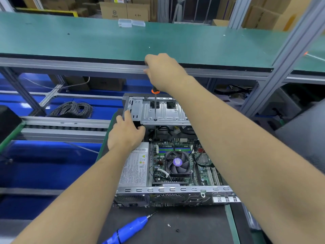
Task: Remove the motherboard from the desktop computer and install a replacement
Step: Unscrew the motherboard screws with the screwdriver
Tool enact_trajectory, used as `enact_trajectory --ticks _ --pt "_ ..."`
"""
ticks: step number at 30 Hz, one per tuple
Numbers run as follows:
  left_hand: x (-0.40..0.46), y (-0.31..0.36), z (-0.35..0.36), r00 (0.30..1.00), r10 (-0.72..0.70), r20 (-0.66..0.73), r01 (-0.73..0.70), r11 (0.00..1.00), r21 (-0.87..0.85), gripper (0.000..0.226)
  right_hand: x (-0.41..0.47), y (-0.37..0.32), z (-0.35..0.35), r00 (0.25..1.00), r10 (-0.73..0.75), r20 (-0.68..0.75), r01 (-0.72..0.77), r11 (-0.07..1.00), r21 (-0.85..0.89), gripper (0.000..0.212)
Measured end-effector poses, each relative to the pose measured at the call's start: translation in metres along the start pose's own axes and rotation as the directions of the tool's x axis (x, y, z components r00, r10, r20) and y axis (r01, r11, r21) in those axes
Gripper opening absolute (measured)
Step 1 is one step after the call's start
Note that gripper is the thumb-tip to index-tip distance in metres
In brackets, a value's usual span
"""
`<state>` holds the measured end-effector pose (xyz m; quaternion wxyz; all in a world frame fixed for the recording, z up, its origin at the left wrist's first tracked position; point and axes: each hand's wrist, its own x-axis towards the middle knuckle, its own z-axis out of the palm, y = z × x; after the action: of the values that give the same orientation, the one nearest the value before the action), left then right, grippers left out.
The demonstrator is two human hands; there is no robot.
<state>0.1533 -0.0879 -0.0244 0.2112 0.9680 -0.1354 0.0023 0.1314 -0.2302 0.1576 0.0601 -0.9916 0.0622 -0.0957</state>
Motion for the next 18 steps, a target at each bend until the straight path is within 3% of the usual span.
enact_trajectory --ticks 1,4,5,8,11,14,15,17,18 --pt "0.000 0.000 0.000 1.000 0.001 0.000 -0.001 1.000 0.001 0.063 0.001 0.001 -0.001 0.999 -0.043 0.025 0.041 0.997 0.070 0.025" --pt "-0.001 0.001 -0.001 1.000 0.001 0.004 -0.001 1.000 0.014 0.064 0.000 0.009 -0.013 0.993 0.006 0.120 -0.033 0.973 0.227 0.020" --pt "-0.001 0.001 -0.001 1.000 0.004 0.004 -0.004 1.000 0.018 0.064 0.001 0.012 -0.015 0.993 0.052 0.103 -0.072 0.977 0.202 0.017" --pt "0.000 0.001 -0.001 1.000 0.010 0.005 -0.010 1.000 0.022 0.065 0.002 0.013 -0.012 0.989 0.145 0.028 -0.146 0.989 0.023 0.042" --pt "-0.001 0.001 -0.001 1.000 0.010 0.003 -0.010 1.000 0.015 0.065 0.001 0.005 -0.011 0.999 -0.048 -0.005 0.048 0.997 0.065 0.017" --pt "-0.001 0.001 0.000 1.000 0.012 0.003 -0.012 1.000 0.016 0.064 0.000 0.006 -0.013 0.997 -0.072 -0.001 0.071 0.980 0.188 0.017" --pt "-0.001 0.001 0.000 1.000 0.009 0.004 -0.009 1.000 0.017 0.064 -0.001 0.005 -0.013 0.998 -0.052 -0.032 0.058 0.967 0.248 0.019" --pt "0.000 0.000 0.000 1.000 0.008 0.004 -0.008 1.000 0.014 0.064 -0.001 0.004 -0.009 0.995 0.040 -0.092 -0.007 0.944 0.329 0.049" --pt "0.000 0.000 0.000 1.000 0.010 0.002 -0.010 1.000 0.014 0.063 0.001 0.002 -0.005 0.990 0.085 -0.117 -0.042 0.944 0.329 0.054"
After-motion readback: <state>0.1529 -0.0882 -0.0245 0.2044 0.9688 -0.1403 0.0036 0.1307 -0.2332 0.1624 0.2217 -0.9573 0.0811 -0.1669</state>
